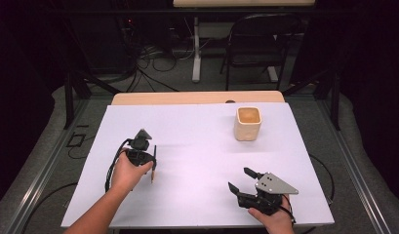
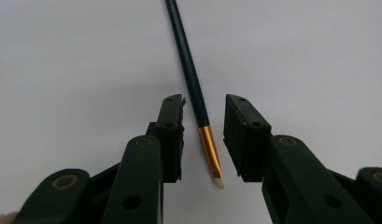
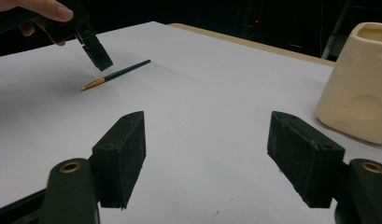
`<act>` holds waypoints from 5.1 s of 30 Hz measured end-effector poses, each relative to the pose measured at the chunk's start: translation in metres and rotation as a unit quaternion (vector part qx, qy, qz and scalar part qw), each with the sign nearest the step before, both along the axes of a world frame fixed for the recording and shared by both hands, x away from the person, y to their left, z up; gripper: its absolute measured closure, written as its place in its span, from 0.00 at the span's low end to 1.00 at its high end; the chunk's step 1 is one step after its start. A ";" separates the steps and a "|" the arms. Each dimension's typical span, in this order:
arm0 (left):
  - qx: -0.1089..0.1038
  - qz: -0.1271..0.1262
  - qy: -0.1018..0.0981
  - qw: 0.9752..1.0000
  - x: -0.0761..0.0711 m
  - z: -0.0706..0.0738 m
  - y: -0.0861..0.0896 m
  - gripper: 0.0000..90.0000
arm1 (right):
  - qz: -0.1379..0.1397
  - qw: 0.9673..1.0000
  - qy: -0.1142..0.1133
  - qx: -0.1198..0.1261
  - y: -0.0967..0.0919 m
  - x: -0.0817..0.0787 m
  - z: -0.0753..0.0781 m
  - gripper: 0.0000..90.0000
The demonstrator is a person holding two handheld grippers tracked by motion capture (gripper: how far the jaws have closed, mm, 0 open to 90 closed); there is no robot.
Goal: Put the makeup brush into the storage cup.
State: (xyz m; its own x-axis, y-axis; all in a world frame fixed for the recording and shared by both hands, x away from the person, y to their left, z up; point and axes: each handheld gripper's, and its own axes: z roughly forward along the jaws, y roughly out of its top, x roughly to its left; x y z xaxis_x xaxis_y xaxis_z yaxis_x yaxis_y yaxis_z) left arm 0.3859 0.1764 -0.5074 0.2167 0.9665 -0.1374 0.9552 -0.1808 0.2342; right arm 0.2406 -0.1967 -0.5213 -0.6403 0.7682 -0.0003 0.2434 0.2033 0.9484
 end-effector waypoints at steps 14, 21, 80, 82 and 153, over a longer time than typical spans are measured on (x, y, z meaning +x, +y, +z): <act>0.008 0.012 0.028 1.000 0.007 -0.008 -0.005 0.79 | -0.001 1.000 -0.003 0.003 0.000 0.001 -0.001 0.31; 0.010 0.017 0.034 0.999 0.009 -0.010 -0.005 0.79 | 0.001 1.000 -0.003 0.002 0.000 0.000 0.000 0.31; 0.020 0.033 0.064 0.997 0.016 -0.017 -0.007 0.91 | 0.000 1.000 -0.004 0.001 -0.001 0.001 -0.001 0.31; 0.021 0.032 0.064 0.997 0.016 -0.017 -0.007 0.91 | 0.001 1.000 -0.004 0.002 -0.001 0.001 -0.001 0.31; 0.033 -0.029 0.040 0.998 0.008 -0.014 -0.003 0.92 | 0.001 1.000 -0.001 0.000 -0.002 0.002 -0.002 0.31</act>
